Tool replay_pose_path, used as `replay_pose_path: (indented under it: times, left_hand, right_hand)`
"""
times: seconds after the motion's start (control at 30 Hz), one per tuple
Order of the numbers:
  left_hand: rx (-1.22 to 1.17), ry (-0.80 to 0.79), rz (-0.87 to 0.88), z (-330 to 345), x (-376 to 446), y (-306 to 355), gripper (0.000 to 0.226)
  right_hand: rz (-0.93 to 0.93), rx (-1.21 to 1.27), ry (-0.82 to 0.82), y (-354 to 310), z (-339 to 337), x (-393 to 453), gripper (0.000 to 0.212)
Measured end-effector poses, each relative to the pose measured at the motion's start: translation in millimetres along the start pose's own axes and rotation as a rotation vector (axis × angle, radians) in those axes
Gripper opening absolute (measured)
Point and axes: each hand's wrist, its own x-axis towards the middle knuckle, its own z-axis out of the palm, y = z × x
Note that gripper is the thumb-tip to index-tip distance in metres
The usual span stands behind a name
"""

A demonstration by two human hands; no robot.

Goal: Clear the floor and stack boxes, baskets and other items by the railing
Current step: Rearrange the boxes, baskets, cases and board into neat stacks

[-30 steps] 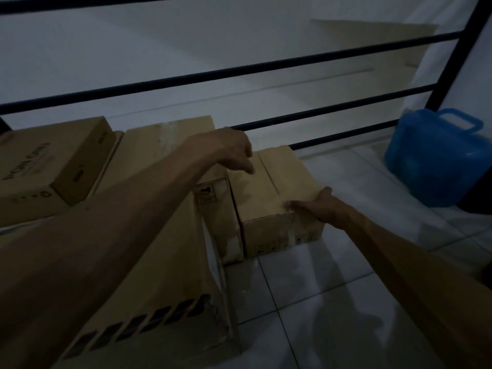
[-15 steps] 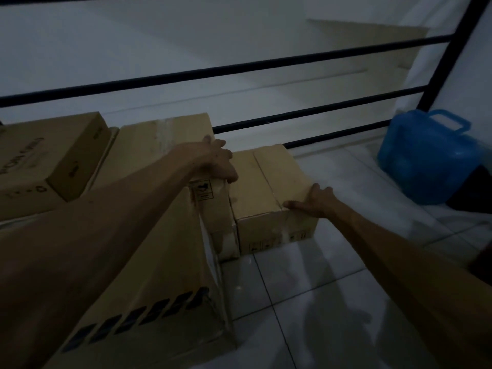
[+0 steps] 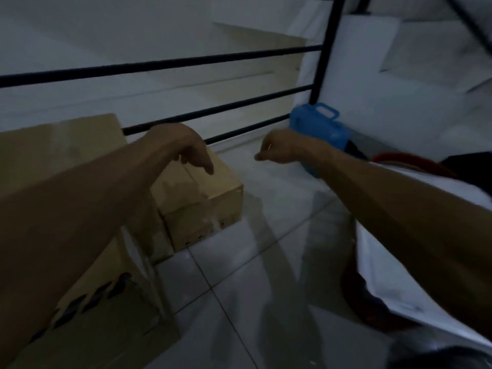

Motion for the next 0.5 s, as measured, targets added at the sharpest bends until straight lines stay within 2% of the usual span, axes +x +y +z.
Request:
replay_pose_path:
  times: [0.1, 0.23, 0.4, 0.5]
  left_hand:
    - [-0.137, -0.091, 0.158, 1, -19, 58, 0.068]
    - [-0.129, -0.132, 0.316, 12, -35, 130, 0.070]
    - [-0.376, -0.285, 0.469, 45, -42, 207, 0.079]
    - [-0.576, -0.396, 0.515, 65, -46, 244, 0.092]
  right_hand:
    - [0.111, 0.041, 0.097, 37, -35, -40, 0.043]
    - [0.256, 0.043, 0.160, 84, -64, -102, 0.040]
    - [0.431, -0.040, 0.158, 139, -76, -164, 0.041]
    - [0.534, -0.163, 0.081, 169, -67, -197, 0.050]
